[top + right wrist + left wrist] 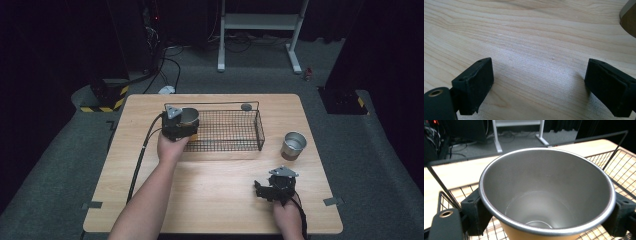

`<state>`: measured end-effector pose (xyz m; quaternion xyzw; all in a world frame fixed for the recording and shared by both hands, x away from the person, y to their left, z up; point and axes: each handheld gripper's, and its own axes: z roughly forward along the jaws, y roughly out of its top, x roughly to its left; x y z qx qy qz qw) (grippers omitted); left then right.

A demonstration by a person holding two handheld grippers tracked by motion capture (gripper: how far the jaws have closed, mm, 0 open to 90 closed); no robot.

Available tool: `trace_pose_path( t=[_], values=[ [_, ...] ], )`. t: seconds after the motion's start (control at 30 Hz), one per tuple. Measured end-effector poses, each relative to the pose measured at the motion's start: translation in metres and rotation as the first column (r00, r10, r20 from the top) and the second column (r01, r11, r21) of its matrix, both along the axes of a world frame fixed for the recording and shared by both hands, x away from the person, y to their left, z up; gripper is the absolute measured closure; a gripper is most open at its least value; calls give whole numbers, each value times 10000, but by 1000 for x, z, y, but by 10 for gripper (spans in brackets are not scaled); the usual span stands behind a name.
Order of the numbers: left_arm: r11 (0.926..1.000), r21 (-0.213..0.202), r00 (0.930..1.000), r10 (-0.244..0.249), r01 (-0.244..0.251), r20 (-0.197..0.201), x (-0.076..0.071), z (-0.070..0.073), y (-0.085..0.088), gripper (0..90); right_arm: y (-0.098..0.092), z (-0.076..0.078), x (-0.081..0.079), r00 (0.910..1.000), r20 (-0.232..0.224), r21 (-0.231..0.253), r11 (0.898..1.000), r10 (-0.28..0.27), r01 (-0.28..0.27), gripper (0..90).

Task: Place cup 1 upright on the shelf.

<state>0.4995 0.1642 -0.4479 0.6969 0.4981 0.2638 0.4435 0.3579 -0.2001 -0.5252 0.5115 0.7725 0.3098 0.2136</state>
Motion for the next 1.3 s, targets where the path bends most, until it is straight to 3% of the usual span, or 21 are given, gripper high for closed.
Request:
trace_pose_path(
  t=[0.4, 0.6, 0.73, 1.13, 1.3],
  values=[
    [9993, 248, 9987, 298, -288, -416, 3, -11, 1, 138, 0, 0, 0, 10000, -21, 21, 10000, 3, -3, 86],
    [9974, 671, 9988, 303, -276, -393, 2, -18, 1, 138, 0, 0, 0, 10000, -13, 13, 10000, 19, -19, 86],
    [9983, 557, 9993, 212, -195, -297, 0, -22, 2, 137, 0, 0, 0, 10000, -11, 12, 10000, 17, -17, 86],
    [9961, 864, 9999, 160, -160, -1, -5, -26, 2, 135, 0, 0, 0, 10000, -15, 19, 10000, -2, 2, 87],
    [9967, 805, 9999, 64, -56, -97, -6, -26, 1, 135, 0, 0, 0, 10000, -22, 25, 10000, -7, 7, 86]
  ],
)
